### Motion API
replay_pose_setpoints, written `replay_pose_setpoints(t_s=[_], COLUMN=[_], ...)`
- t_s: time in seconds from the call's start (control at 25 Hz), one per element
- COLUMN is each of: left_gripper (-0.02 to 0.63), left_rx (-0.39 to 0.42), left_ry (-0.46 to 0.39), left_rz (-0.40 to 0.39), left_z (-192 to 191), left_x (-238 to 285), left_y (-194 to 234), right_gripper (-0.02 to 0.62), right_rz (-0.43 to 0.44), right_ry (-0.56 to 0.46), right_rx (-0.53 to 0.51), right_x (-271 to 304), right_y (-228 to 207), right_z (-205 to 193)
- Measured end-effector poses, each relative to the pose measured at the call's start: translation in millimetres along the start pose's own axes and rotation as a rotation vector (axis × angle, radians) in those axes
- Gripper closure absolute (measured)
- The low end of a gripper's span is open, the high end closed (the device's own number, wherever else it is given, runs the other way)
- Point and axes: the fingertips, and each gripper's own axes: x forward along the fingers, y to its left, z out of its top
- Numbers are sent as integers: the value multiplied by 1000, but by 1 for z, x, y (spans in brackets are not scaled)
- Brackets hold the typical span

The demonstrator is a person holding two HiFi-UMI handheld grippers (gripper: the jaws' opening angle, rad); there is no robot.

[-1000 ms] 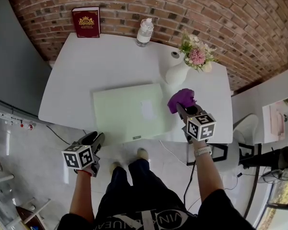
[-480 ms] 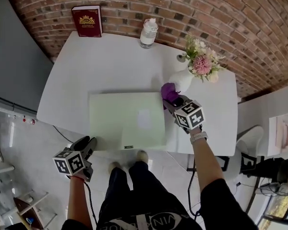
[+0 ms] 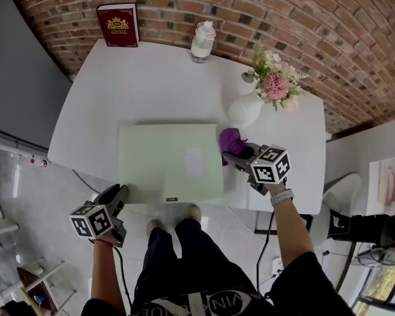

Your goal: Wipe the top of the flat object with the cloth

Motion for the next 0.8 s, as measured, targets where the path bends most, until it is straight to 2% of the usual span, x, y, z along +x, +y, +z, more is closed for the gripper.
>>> replay_pose_setpoints(t_s=[0.16,0.6,0.8], left_gripper=[499,499,500], left_rx=[2,10,20], left_ry=[-4,-5,-4], left_rz=[13,31,33], left_z=[0,2,1], left_x=[0,4,6], left_y=[1,-1,-2], right_gripper=[515,515,515], right_rz=[32,23,19], right_ry=[-4,-11,-10], right_rx=[89,200,215], right_x=[-10,-38,-46], right_y=[22,76,92], right_z=[-16,-66,-78])
